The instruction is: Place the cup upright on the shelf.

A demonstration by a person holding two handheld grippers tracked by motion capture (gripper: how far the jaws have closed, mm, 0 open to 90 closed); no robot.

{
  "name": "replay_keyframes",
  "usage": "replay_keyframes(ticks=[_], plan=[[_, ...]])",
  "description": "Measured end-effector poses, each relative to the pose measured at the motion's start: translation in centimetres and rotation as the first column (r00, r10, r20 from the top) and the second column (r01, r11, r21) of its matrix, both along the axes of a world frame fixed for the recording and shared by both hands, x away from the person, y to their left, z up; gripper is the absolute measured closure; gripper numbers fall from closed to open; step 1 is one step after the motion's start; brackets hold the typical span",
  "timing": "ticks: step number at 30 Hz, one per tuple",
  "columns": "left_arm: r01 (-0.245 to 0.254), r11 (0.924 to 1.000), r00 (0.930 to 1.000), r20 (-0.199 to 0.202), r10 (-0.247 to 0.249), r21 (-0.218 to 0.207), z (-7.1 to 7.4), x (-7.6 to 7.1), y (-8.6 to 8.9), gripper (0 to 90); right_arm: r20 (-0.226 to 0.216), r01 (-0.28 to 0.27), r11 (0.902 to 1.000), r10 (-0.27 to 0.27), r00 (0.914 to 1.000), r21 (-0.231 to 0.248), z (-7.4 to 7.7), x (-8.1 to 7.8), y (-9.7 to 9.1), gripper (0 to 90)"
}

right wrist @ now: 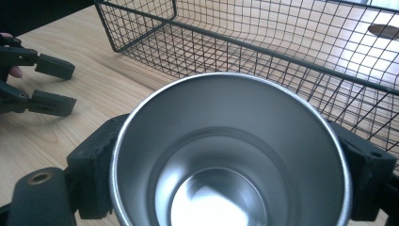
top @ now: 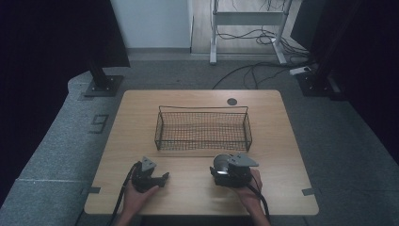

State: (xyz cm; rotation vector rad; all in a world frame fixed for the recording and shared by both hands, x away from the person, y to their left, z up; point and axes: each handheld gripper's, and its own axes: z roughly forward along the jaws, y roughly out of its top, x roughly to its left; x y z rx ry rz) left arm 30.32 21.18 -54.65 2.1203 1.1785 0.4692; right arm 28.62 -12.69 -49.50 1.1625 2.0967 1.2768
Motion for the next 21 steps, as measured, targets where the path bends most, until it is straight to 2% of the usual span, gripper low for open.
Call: replay_keyframes(ticks=[21], plan=[[0.0,1.0,1.0,0.0,0.0,0.0,0.0,0.0,0.0,21.3,0.037,0.009,0.9999,-0.009,0.9993,0.01,1.7,-0.9,-0.8,13.3]])
